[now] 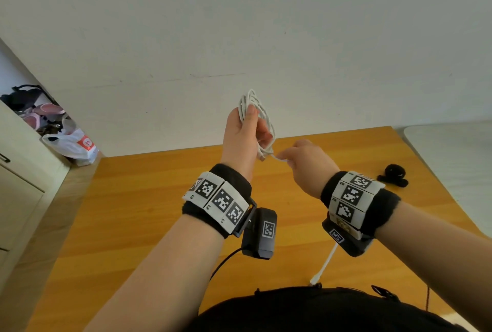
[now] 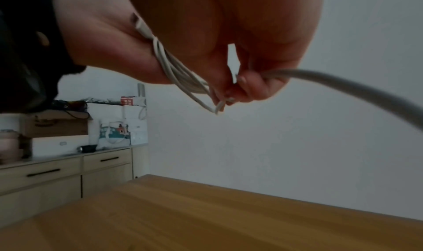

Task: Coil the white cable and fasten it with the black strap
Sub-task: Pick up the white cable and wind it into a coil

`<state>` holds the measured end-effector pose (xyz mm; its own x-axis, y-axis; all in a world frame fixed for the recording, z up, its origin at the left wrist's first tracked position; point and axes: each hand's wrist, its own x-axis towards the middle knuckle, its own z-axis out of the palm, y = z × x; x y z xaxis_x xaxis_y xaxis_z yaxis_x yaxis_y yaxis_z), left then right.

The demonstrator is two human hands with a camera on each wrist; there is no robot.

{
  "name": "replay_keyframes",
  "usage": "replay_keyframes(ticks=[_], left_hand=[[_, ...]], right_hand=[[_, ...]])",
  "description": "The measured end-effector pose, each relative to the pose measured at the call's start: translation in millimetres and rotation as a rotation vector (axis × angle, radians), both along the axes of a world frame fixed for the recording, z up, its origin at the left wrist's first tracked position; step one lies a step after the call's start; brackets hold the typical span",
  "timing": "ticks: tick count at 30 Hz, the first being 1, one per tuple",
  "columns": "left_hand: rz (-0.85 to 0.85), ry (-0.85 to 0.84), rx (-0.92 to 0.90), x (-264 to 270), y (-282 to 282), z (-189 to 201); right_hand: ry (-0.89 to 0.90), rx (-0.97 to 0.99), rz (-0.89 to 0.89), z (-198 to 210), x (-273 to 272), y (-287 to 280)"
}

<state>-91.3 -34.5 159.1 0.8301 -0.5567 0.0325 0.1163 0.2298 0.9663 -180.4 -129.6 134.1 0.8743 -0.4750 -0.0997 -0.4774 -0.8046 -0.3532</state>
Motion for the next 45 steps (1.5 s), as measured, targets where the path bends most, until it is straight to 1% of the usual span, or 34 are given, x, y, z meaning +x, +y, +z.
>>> replay_keyframes(ticks=[2, 4, 7, 9, 12, 14, 17, 18, 21, 22, 25, 26, 28, 33, 35, 37, 39, 42, 45], left_hand=[[0.004, -0.018, 0.008, -1.4, -1.0, -0.3], [-0.002, -0.012, -0.001, -3.8, -2.2, 0.2], [-0.010, -0.029, 0.008, -6.5, -3.8, 0.3], [-0.009, -0.065, 0.035, -7.2, -4.0, -0.1], [-0.017, -0.138, 0.085, -7.8, -2.9, -1.5], [-0.019, -0.190, 0.121, -8.0, -2.2, -2.9], [-0.018, -0.266, 0.186, -8.7, -1.6, -4.8], [-0.025, -0.275, 0.199, -9.1, -1.6, -5.5], [-0.054, -0.268, 0.231, -9.6, -2.1, -9.1], [-0.057, -0.261, 0.236, -9.7, -2.3, -10.6], [-0.051, -0.234, 0.216, -10.4, -3.1, -14.3], [-0.050, -0.228, 0.210, -10.6, -3.2, -14.9], [-0.050, -0.212, 0.199, -10.4, -3.3, -14.6], [-0.069, -0.126, 0.167, -10.8, -2.5, -10.1], [-0.068, -0.099, 0.155, -11.1, -1.7, -8.9], [-0.073, -0.074, 0.127, -10.6, -1.3, -7.7], [-0.083, -0.060, 0.111, -10.2, -1.0, -6.2], [-0.102, -0.089, 0.135, -11.3, -0.6, -5.3], [-0.093, -0.185, 0.198, -12.5, 0.3, -7.9]], right_hand=[[0.009, 0.016, -0.021, 3.1, 1.1, 2.0], [-0.036, 0.076, -0.041, 5.1, 1.3, 3.8], [-0.180, 0.254, -0.117, 6.0, -0.1, 5.6], [-0.246, 0.391, -0.192, 8.2, -0.3, 4.9], [-0.251, 0.606, -0.271, 12.0, -0.1, 1.8], [-0.231, 0.692, -0.277, 13.7, 1.0, 0.7], [-0.243, 0.775, -0.278, 16.5, 3.0, -0.5], [-0.262, 0.777, -0.283, 18.0, 3.1, -1.0], [-0.286, 0.700, -0.299, 24.9, 1.2, -3.2], [-0.300, 0.719, -0.314, 27.5, 0.2, -3.6], [-0.323, 0.958, -0.370, 34.3, -2.9, -2.9], [-0.302, 0.984, -0.367, 35.6, -4.0, -2.1], [-0.240, 0.912, -0.332, 33.5, -5.4, -1.3], [-0.140, 0.501, -0.274, 18.2, -2.2, -2.8], [-0.064, 0.383, -0.223, 14.5, -1.4, -2.8], [0.036, 0.326, -0.162, 13.0, -1.8, 0.4], [0.091, 0.315, -0.103, 12.5, -3.5, 4.3], [0.089, 0.313, -0.013, 17.7, -6.5, 7.5], [0.029, 0.326, 0.020, 22.3, -8.0, 4.8]])
